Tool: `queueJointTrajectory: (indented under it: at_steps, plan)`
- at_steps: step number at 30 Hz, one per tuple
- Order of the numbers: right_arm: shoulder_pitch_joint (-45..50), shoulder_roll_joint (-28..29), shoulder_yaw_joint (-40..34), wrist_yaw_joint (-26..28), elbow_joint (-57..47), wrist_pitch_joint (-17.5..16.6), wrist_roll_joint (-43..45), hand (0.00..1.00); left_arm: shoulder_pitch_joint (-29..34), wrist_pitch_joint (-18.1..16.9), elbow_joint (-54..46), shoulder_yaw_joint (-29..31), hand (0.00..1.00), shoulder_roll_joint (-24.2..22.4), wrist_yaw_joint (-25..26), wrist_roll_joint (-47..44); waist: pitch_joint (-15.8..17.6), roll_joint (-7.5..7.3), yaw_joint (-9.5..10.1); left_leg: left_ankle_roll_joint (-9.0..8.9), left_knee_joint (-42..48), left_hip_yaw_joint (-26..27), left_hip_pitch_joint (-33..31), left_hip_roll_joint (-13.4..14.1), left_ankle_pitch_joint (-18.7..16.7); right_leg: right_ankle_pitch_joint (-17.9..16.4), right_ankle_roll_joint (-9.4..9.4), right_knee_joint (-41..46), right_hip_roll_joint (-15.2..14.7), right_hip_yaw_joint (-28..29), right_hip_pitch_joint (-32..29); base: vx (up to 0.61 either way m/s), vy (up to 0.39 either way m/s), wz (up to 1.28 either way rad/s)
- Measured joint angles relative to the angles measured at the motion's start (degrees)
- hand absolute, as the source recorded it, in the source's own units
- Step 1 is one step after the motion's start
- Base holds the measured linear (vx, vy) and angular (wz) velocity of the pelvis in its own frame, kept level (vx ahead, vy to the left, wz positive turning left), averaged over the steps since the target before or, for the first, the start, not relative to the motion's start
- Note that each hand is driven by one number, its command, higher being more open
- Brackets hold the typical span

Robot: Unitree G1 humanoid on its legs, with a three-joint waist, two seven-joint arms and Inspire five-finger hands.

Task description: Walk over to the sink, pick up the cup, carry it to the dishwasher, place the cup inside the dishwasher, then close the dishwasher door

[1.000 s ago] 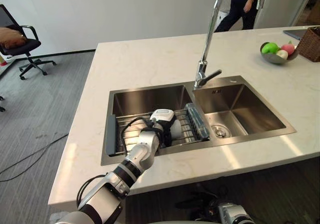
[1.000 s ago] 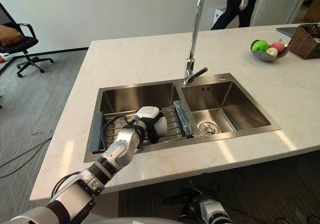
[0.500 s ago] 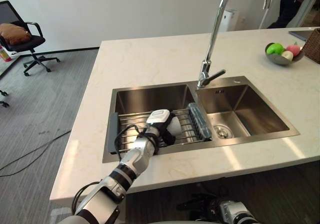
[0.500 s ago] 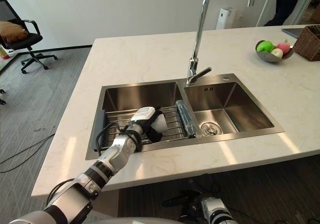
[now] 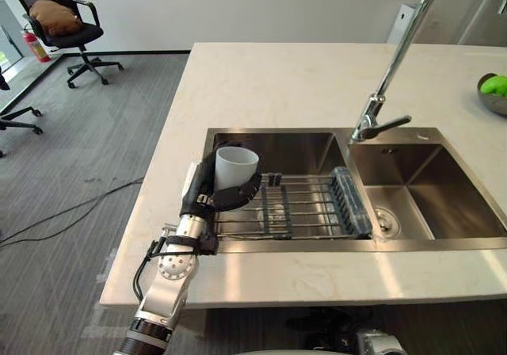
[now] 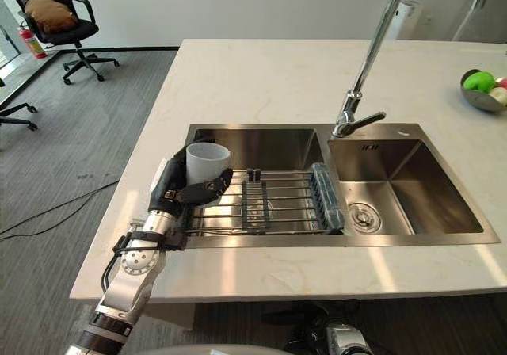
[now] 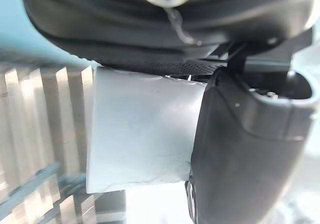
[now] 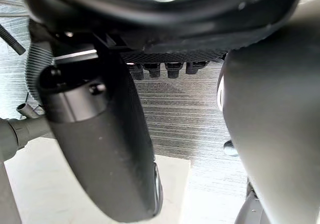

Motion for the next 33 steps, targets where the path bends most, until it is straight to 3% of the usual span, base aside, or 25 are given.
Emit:
queueJointTrajectory:
  at_steps: [6, 9, 12, 13, 14, 15, 16, 17, 18, 19, 20, 21, 22, 23, 24, 25, 26, 27, 28, 29, 30, 31, 32, 33]
  plan:
    - [1.0, 0.1, -0.9, 0.7, 2.2, -3.7, -1.2, 1.0, 3.1, -2.9, -10.6, 3.3, 0.0, -4.6, 5.2, 2.3, 0.1, -0.2, 2.11, 0.24, 2.1, -2.9, -2.5, 0.0, 0.1, 0.0, 0.03, 0.3, -0.5, -2.4, 0.4, -0.06, -0.035, 0.24]
    - [1.1, -0.3, -0.7, 1.2, 3.5, -4.7, -2.2, 1.0, 5.5, -2.7, -15.3, 4.2, 0.0, -6.3, 6.2, 2.3, 0.0, -0.1, 3.5, 0.23, 4.4, -9.7, -7.7, -0.3, 1.4, -0.1, 0.0, 0.4, -1.1, -8.7, 0.7, -0.11, -0.087, 1.13]
    - [1.0, -1.4, 0.4, 1.0, 5.6, -5.2, -1.5, 1.0, 8.7, -2.6, -15.7, 4.9, 0.0, -6.5, 7.0, 2.2, 0.4, 0.14, 7.04, -0.2, 4.1, -17.4, -12.9, -1.6, 4.6, -2.7, 0.51, 0.4, -2.0, -15.5, 0.8, -0.15, -0.105, 1.42]
    - [0.0, -2.1, 0.6, 0.4, 6.8, -5.5, -0.6, 1.0, 11.0, -2.7, -15.9, 6.1, 0.0, -7.1, 7.8, 2.2, 0.9, 1.19, 8.9, 0.53, 3.0, -18.5, -14.1, -1.4, 4.8, -4.0, -0.16, 1.0, -1.6, -17.2, 0.7, -0.18, -0.104, 1.08]
    - [-0.6, -2.3, 0.6, -0.4, 7.8, -5.4, -0.1, 1.0, 13.7, -2.8, -15.9, 8.1, 0.0, -8.0, 8.5, 2.1, 1.2, 1.34, 9.71, 5.08, 1.8, -15.9, -14.5, -0.8, 2.8, -5.6, -0.85, 1.9, -1.8, -17.5, 0.4, -0.16, -0.084, 1.14]
    - [-0.8, -2.1, 0.4, -0.7, 7.9, -5.3, 0.2, 1.0, 14.7, -2.8, -15.9, 9.0, 0.0, -8.2, 8.8, 2.0, 1.6, 0.12, 9.56, 6.99, 2.8, -13.1, -14.9, -0.8, 1.7, -5.7, -1.17, 1.9, -3.0, -17.3, 0.3, -0.1, -0.008, 1.56]
    - [-0.6, -2.6, 0.1, -1.5, 8.5, -5.8, 1.8, 1.0, 15.3, -2.9, -15.9, 10.3, 0.0, -9.5, 9.0, 1.1, 1.9, 0.47, 8.85, 7.76, 11.2, -6.6, -18.7, 1.3, 1.3, -5.3, -1.78, 3.4, -4.3, -21.2, 0.7, -0.04, 0.073, 1.65]
    - [0.8, -3.4, -1.1, -2.9, 7.5, -6.6, 3.5, 1.0, 16.5, -3.8, -16.4, 10.6, 0.0, -11.0, 8.9, 0.3, 1.4, 2.33, 9.28, 12.22, 17.4, 1.1, -20.0, 4.2, 6.0, -6.4, -0.55, 7.4, -5.0, -23.9, 0.6, -0.03, 0.129, 2.05]
    - [1.4, -4.1, -2.4, -3.9, 6.3, -7.1, 5.1, 1.0, 16.1, -4.5, -16.7, 9.9, 0.0, -12.3, 8.2, -0.7, 2.2, 2.98, 8.13, 14.82, 19.4, 6.4, -21.7, 3.7, 8.4, -11.0, -1.26, 14.1, -7.6, -26.3, -1.0, -0.04, 0.121, 1.46]
    - [1.4, -4.1, -2.8, -4.0, 6.2, -7.1, 5.2, 1.0, 15.9, -4.8, -16.8, 9.7, 0.0, -12.7, 7.9, -0.9, 2.3, 3.13, 7.62, 15.77, 19.1, 6.8, -22.1, 3.6, 9.0, -12.4, -1.15, 15.1, -7.4, -26.3, -1.4, -0.19, 0.023, 2.02]
    - [1.6, -2.7, -4.4, -4.7, 6.0, -6.5, 5.7, 1.0, 14.2, -6.7, -17.1, 9.5, 0.0, -13.1, 6.8, -2.4, 2.6, 1.27, 5.48, 17.22, 8.9, 7.9, -19.5, 0.3, 11.4, -11.7, -3.87, 9.8, -4.4, -26.9, -1.5, -0.22, -0.048, 1.89]
    - [2.0, -2.6, -5.1, -5.1, 5.7, -6.0, 6.0, 1.0, 12.8, -7.7, -16.5, 8.7, 0.0, -13.4, 6.2, -2.9, 3.3, 1.71, 4.26, 16.7, 11.9, 12.3, -18.2, 2.1, 8.0, -9.9, -2.7, 10.0, -4.8, -30.1, 0.1, -0.25, -0.047, 2.49]
    - [2.8, -3.2, -5.2, -6.9, 5.1, -5.0, 6.4, 1.0, 11.7, -9.5, -15.2, 5.9, 0.0, -13.6, 4.6, -3.7, 3.8, 2.62, 4.08, 13.12, 16.7, 20.5, -15.0, 6.9, 3.4, -10.0, -2.76, 11.3, -5.3, -34.6, 2.2, -0.12, 0.038, 1.77]
    - [2.9, -3.7, -5.2, -7.3, 5.1, -4.4, 6.4, 1.0, 11.7, -10.0, -14.9, 4.4, 0.0, -13.6, 3.8, -3.6, 3.8, 2.71, 4.07, 10.13, 16.4, 23.0, -12.6, 7.9, 2.8, -9.9, -2.63, 11.9, -6.4, -36.4, 3.0, -0.12, 0.157, 2.02]
    - [3.4, -5.0, -5.3, -8.0, 4.9, -4.0, 6.6, 1.0, 12.2, -10.6, -15.0, 0.4, 0.0, -13.6, 2.8, -2.5, 3.7, 3.1, 4.13, 3.84, 12.9, 25.4, -8.2, 8.3, 3.2, -8.9, -0.99, 13.3, -9.2, -40.9, 4.7, -0.06, 0.27, 1.74]
    - [4.2, -5.6, -5.4, -8.0, 4.1, -4.2, 6.6, 1.0, 12.7, -11.1, -15.0, -1.5, 0.0, -13.8, 2.4, -1.2, 3.1, 4.17, 4.12, -0.16, 8.4, 24.2, -6.2, 8.2, 5.4, -8.2, -0.01, 13.8, -10.3, -43.7, 5.7, -0.04, 0.312, 1.91]
    - [4.6, -6.1, -5.6, -8.0, 3.9, -4.5, 6.6, 1.0, 13.2, -11.6, -14.9, -2.6, 0.0, -14.2, 2.1, 0.1, 2.4, 5.28, 4.18, -2.67, 3.2, 20.8, -5.1, 6.7, 5.9, -7.6, 0.84, 15.4, -11.9, -46.4, 6.4, -0.04, 0.405, 1.73]
    - [4.5, -5.3, -5.6, -8.5, 3.8, -4.7, 6.3, 1.0, 13.7, -11.7, -14.8, -2.8, 0.0, -14.0, 2.3, 1.2, 2.9, 4.65, 4.57, 0.66, 0.6, 17.5, -5.3, 1.9, 7.3, -6.0, -0.58, 17.2, -15.7, -47.2, 7.7, -0.02, 0.368, 1.62]
    - [5.0, -5.3, -5.5, -8.9, 3.3, -5.1, 6.3, 1.0, 14.0, -11.7, -14.8, -2.8, 0.0, -13.7, 2.6, 1.6, 3.2, 4.23, 4.56, 2.0, 0.3, 15.2, -5.9, 0.0, 7.1, -5.0, -1.91, 18.1, -17.4, -46.3, 8.6, -0.03, 0.562, 2.14]
    - [6.4, -5.5, -6.5, -9.1, 2.1, -5.7, 6.4, 1.0, 14.0, -11.6, -14.8, -3.0, 0.0, -13.1, 3.2, 2.1, 3.3, 3.87, 4.54, 5.23, -0.2, 8.9, -6.9, -3.5, 7.4, -2.9, -4.96, 21.8, -20.9, -42.8, 10.1, 0.0, 0.442, 2.1]
    - [7.2, -5.4, -7.2, -9.2, 1.2, -6.3, 6.7, 1.0, 13.7, -11.7, -14.8, -3.4, 0.0, -12.8, 3.6, 2.1, 3.2, 3.86, 4.4, 6.61, -0.2, 5.2, -7.6, -5.0, 7.6, -1.3, -6.92, 24.3, -22.2, -39.9, 10.4, 0.03, 0.411, 3.1]
    - [8.5, -4.5, -8.4, -9.7, -0.1, -7.2, 9.2, 1.0, 12.5, -12.1, -14.3, -4.2, 0.0, -11.3, 3.7, 1.7, 2.7, 4.26, 4.15, 7.74, -0.5, -2.6, -9.9, -6.5, 7.8, -3.0, -6.66, 27.9, -21.8, -30.9, 9.5, 0.03, 0.134, 3.03]
    - [8.6, -3.2, -9.3, -9.8, -1.0, -7.4, 10.4, 1.0, 10.9, -13.2, -13.2, -4.3, 0.0, -10.0, 3.9, 1.3, 2.9, 4.58, 4.27, 8.82, -0.9, -8.0, -11.3, -7.3, 8.4, -10.2, -4.02, 28.5, -17.4, -23.3, 8.4, 0.03, 0.059, 3.37]
    - [8.4, -1.8, -9.2, -10.2, -1.5, -7.5, 11.3, 1.0, 9.5, -13.6, -11.9, -4.3, 0.0, -9.1, 4.4, 0.8, 3.1, 4.34, 4.65, 9.7, -2.1, -13.0, -11.9, -8.0, 9.6, -15.3, -3.08, 27.9, -12.4, -17.2, 7.1, 0.04, -0.012, 2.91]
